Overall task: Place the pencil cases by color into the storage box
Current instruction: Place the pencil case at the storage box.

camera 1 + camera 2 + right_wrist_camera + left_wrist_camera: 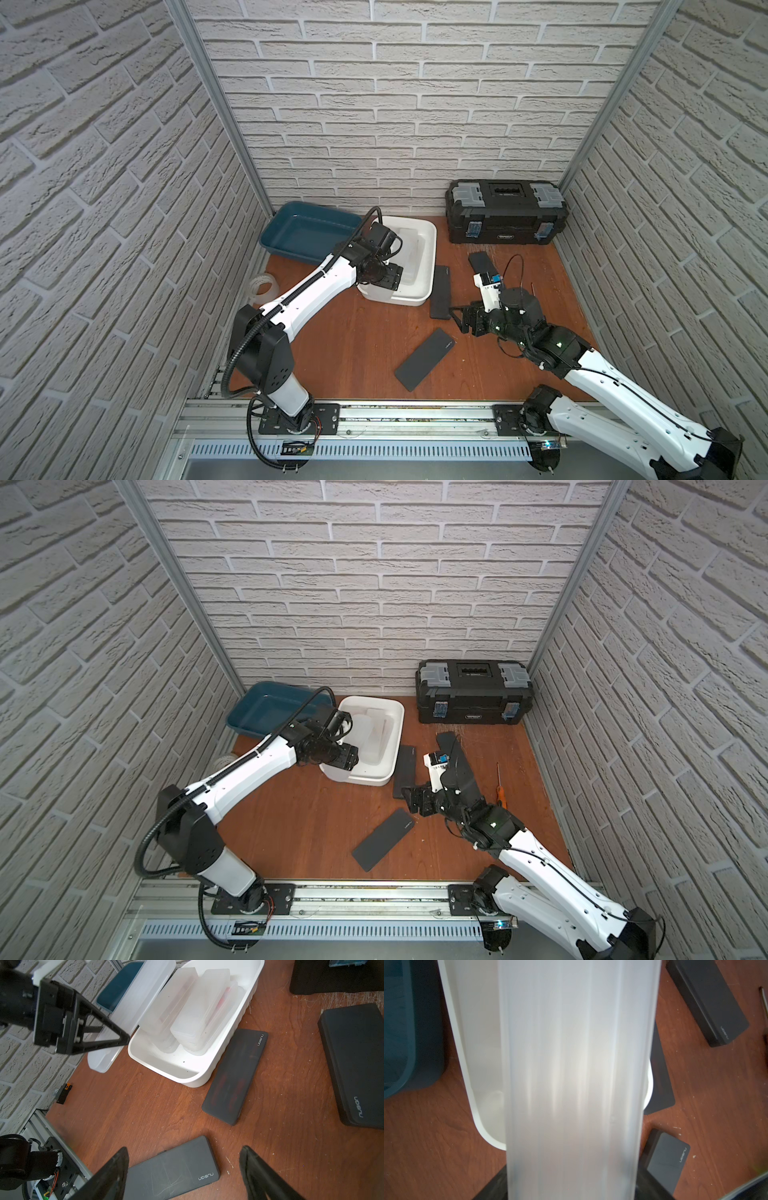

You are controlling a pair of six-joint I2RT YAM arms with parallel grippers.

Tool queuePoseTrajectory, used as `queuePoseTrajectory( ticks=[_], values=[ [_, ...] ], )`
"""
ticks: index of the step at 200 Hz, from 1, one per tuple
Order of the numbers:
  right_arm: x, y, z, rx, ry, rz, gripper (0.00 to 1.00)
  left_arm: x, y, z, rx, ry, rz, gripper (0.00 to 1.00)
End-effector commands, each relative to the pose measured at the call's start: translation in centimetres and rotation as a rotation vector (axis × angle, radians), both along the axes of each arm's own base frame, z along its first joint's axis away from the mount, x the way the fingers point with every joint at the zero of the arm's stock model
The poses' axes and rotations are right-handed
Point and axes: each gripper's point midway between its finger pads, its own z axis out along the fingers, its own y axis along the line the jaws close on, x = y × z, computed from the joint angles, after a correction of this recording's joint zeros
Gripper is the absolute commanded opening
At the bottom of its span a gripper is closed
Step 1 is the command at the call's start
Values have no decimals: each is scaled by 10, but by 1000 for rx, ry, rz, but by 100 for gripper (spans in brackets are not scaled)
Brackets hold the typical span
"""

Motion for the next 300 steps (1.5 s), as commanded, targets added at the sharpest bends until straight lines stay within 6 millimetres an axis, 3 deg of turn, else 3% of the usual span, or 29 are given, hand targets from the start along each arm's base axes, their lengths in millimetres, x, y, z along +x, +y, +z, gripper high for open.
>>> queuePoseTrajectory(
  ticks=[1,41,89,145,234,300],
  values=[
    [3,-1,1,-8,-28,-1,84,20,1,9,-37,8,7,74],
    [2,-1,-1,-9,-33,3,84,52,6,3,-43,43,50,74],
    [1,-2,-1,-9,-39,6,84,74,-9,-2,-78,70,71,74],
    [0,-3,-3,-5,-46,8,84,82,-28,-1,-155,94,101,74],
    [-8,-5,-1,2,-59,25,84,84,-59,-17,-142,112,91,74],
    [-12,-9,-1,-14,-70,30,84,92,-62,-36,-86,137,117,75]
  ],
)
